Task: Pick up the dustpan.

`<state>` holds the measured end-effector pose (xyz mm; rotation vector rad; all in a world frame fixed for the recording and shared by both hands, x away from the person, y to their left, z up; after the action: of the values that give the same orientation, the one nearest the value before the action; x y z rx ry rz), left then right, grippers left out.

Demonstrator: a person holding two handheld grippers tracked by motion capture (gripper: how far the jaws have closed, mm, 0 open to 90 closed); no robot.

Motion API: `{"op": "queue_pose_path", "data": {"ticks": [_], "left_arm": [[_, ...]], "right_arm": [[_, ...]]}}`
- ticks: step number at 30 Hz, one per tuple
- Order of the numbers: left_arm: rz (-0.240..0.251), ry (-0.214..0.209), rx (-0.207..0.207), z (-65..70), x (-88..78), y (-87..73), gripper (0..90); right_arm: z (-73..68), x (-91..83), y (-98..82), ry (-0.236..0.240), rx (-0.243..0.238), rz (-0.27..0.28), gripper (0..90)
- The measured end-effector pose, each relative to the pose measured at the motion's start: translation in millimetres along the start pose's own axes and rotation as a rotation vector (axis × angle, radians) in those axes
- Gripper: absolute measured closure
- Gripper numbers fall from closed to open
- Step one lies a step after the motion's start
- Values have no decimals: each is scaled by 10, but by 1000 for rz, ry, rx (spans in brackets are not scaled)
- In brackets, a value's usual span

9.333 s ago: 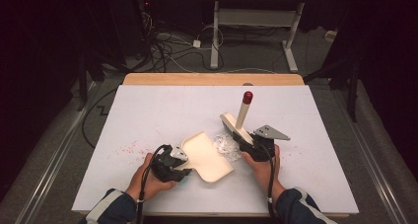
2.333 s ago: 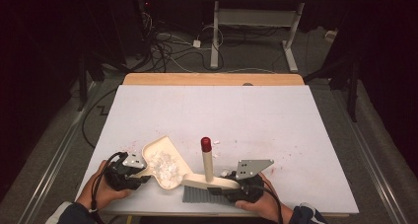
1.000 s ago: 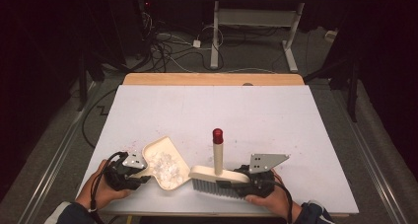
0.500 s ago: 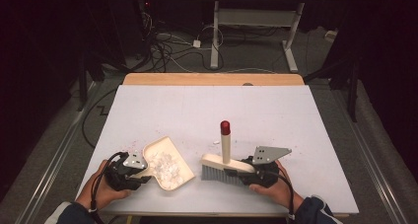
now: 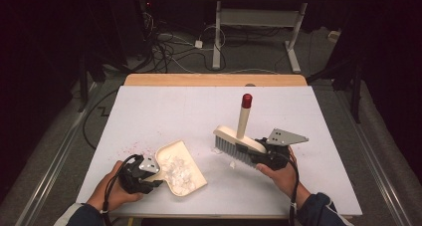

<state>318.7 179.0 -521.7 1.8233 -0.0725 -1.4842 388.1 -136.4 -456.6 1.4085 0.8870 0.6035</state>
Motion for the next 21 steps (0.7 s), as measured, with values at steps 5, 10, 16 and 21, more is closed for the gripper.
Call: {"op": "queue_pose_path", "data": {"ticks": [5,10,16,21], "left_arm": [[-5,-11,7,98,48,86,635],[-28,-14,9,137,110,132,635],[-35,-15,-6,173,146,176,635],[-49,-19,-20,192,180,206,635]], "right_arm": [[95,19,12,-132,-54,25,677],[192,90,-76,-233,-93,14,677],[264,258,-268,-292,-61,-7,677],[91,407,-313,-239,-67,-11,677]]}}
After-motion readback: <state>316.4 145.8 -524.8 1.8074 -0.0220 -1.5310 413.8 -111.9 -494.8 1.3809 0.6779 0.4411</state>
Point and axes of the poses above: each handheld gripper's, and its own axes: x roughly forward along the jaws, y roughly out of its top, z roughly to its right, the point moved 7 cm from there along x, roughly forward along the jaws, and after that the axes turned 10 degrees about z, right-handed, at the moved point
